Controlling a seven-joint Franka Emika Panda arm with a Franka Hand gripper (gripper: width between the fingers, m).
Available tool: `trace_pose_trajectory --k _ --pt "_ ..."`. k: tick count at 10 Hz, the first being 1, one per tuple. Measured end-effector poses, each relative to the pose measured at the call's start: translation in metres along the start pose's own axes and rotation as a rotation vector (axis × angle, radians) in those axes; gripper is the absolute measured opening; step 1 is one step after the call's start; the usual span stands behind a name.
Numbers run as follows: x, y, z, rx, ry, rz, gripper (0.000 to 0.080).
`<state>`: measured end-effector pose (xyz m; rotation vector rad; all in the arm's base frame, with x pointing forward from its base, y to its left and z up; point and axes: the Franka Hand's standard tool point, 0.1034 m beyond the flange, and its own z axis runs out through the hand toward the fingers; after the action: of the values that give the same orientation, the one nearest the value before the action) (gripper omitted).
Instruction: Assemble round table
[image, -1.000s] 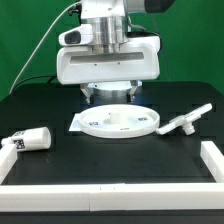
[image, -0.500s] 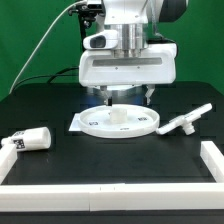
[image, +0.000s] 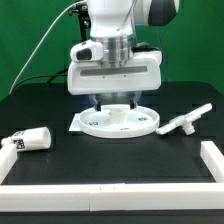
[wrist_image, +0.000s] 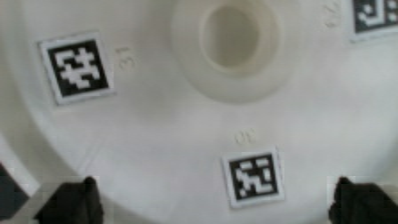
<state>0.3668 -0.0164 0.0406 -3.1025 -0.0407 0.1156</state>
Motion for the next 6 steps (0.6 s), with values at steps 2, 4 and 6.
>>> trace_pose_trajectory --k 2,4,6 --pt "-0.006 0.000 0.004 0.013 -0.041 0.005 0.0649" --pt "-0.007 0.000 0.004 0.013 -0.042 0.006 0.0649" --pt "-0.022 0.001 0.017 0.031 -0.079 0.074 0.0649"
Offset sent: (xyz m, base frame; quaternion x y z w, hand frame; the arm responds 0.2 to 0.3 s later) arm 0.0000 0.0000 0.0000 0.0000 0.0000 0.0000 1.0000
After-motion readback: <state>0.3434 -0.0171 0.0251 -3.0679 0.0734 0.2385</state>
